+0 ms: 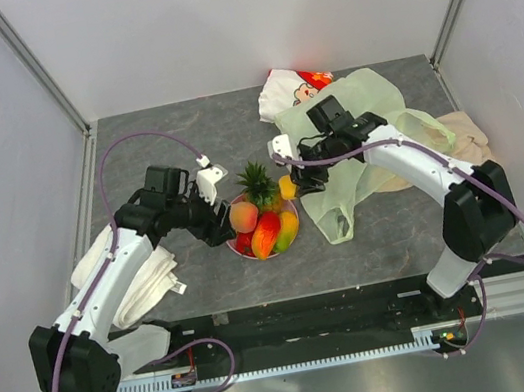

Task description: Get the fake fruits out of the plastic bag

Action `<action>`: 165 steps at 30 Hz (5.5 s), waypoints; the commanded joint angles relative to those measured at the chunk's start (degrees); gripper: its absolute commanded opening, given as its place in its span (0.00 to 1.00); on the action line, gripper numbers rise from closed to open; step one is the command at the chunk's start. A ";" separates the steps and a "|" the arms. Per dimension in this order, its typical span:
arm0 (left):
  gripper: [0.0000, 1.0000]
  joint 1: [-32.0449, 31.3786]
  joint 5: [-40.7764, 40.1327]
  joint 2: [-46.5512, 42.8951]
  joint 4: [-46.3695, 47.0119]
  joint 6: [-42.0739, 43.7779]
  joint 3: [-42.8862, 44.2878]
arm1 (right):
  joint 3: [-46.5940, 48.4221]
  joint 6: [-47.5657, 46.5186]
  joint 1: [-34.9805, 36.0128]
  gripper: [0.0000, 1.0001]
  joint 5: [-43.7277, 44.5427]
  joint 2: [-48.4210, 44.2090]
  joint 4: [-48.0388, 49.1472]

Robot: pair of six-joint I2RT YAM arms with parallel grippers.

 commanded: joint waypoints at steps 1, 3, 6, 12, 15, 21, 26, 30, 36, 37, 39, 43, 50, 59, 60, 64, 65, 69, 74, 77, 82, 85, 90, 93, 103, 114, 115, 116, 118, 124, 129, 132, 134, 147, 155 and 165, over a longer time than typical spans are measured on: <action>0.74 0.32 1.20 -1.02 2.20 0.31 0.66 | 3.52 1.36 3.12 0.48 -4.43 -4.64 -1.88; 0.74 0.32 1.12 -1.28 2.47 0.39 0.48 | 3.43 0.75 5.75 0.49 -3.38 -5.53 -1.96; 0.74 0.32 1.55 -1.63 2.38 0.48 0.04 | 2.56 -0.31 9.09 0.50 -1.18 -7.02 -2.05; 0.69 0.32 4.28 -5.41 0.89 3.82 -3.64 | 2.11 -1.19 12.88 0.51 1.46 -7.99 -3.19; 0.68 0.32 4.28 -6.90 0.80 3.04 -4.88 | 2.29 -1.63 15.07 0.52 3.04 -7.73 -3.11; 0.68 0.32 4.90 -9.01 0.89 2.68 -6.37 | 3.34 1.35 17.80 0.53 6.64 -4.84 -0.48; 0.68 0.23 4.72 -9.81 0.89 3.03 -6.64 | 5.01 2.50 18.51 0.54 7.79 -2.72 -0.12; 0.68 0.32 4.81 -10.16 0.80 3.21 -6.73 | 5.19 2.50 18.51 0.57 8.14 -1.84 0.85; 0.68 0.23 5.25 -9.81 0.89 3.56 -6.81 | 5.10 2.50 18.42 0.65 8.49 -1.22 1.37; 0.68 0.32 5.33 -9.63 0.89 3.65 -6.81 | 5.02 2.50 18.51 0.67 8.49 -1.31 1.55; 0.68 0.23 5.42 -9.28 1.06 3.65 -6.82 | 4.75 2.59 18.51 0.71 8.67 -1.40 1.73; 0.68 0.23 6.12 -8.93 1.33 3.65 -6.81 | 4.40 2.50 18.51 0.79 9.37 -1.66 1.82; 0.67 0.32 7.00 -8.31 1.59 3.56 -6.81 | 4.05 2.41 18.42 0.82 10.07 -2.28 1.90; 0.67 0.23 7.36 -7.96 2.03 3.38 -6.90 | 3.43 2.59 18.51 0.80 11.04 -2.37 2.52; 0.67 0.23 7.53 -7.96 2.03 3.30 -6.90 | 3.43 2.85 18.51 0.79 11.56 -2.63 2.52; 0.67 0.23 7.62 -8.14 2.03 3.21 -6.81 | 2.73 4.51 16.67 0.80 14.20 -6.31 1.21; 0.67 0.23 7.71 -8.31 2.12 3.21 -6.90 | 1.77 4.78 15.88 0.80 14.21 -8.41 -0.19; 0.67 0.23 7.88 -8.14 2.20 3.21 -6.90 | -2.36 5.31 9.65 0.80 14.64 -13.00 -4.85; 0.68 0.23 7.62 -7.88 3.78 2.60 -7.08 | -8.33 2.51 6.99 0.83 15.09 -12.74 -7.68; 0.71 0.23 6.66 -7.44 4.49 1.72 -6.81 | -9.31 3.02 7.17 0.84 13.33 -9.06 -5.66; 0.74 0.23 4.90 -7.61 4.05 1.54 -6.02 | -8.17 5.40 7.08 0.85 15.60 -1.68 -1.79; 0.74 0.32 4.46 -8.22 3.35 1.80 -6.20 | -8.43 3.91 7.08 0.85 16.49 -0.26 -1.35; 0.74 0.32 4.10 -9.19 3.00 2.15 -6.99 | -9.66 3.20 6.99 0.81 18.51 1.67 -0.91; 0.74 0.58 4.19 -9.37 3.26 2.06 -7.43 | -10.19 3.90 6.99 0.77 21.31 2.82 0.75; 0.74 1.11 3.93 -9.72 4.31 1.97 -6.64 | -4.15 6.62 7.08 0.47 24.67 1.70 -0.54; 0.75 2.07 2.88 -9.98 6.07 1.36 -6.73 | 7.39 11.19 14.28 0.50 10.16 -7.73 -6.64; 0.75 2.33 2.96 -9.90 6.16 1.19 -6.55 | 7.13 11.98 15.33 0.51 10.51 -7.73 -5.75; 0.75 2.77 3.05 -9.90 6.07 1.10 -6.38 | 7.12 12.08 17.00 0.51 10.78 -7.56 -5.05; 0.75 3.13 3.22 -10.07 6.16 0.83 -6.20 | 7.47 12.16 18.06 0.52 11.04 -6.59 -3.29; 0.75 4.62 3.31 -10.86 5.90 0.83 -6.11 | 9.85 11.55 20.61 0.54 11.92 -2.90 -1.53; 0.75 5.24 3.58 -11.39 5.81 0.83 -6.81 | 10.02 9.53 21.49 0.55 13.06 -1.67 -1.35; 0.75 5.50 4.01 -11.56 5.72 0.66 -7.25 | 10.20 9.44 21.76 0.56 12.63 -0.79 -1.00; 0.75 5.59 4.19 -11.57 5.72 0.57 -7.34 | 10.46 9.44 22.11 0.57 12.71 -0.44 -0.91; 0.75 5.68 4.81 -11.39 5.90 0.48 -7.43 | 8.97 8.65 22.37 0.73 14.91 0.27 -0.03; 0.75 5.77 5.16 -11.22 5.98 0.39 -7.52 | 7.83 8.83 22.37 0.77 15.70 -0.61 0.94; 0.75 5.77 5.77 -10.60 5.81 0.57 -6.64 | 1.34 14.36 19.92 0.78 20.88 -11.14 0.32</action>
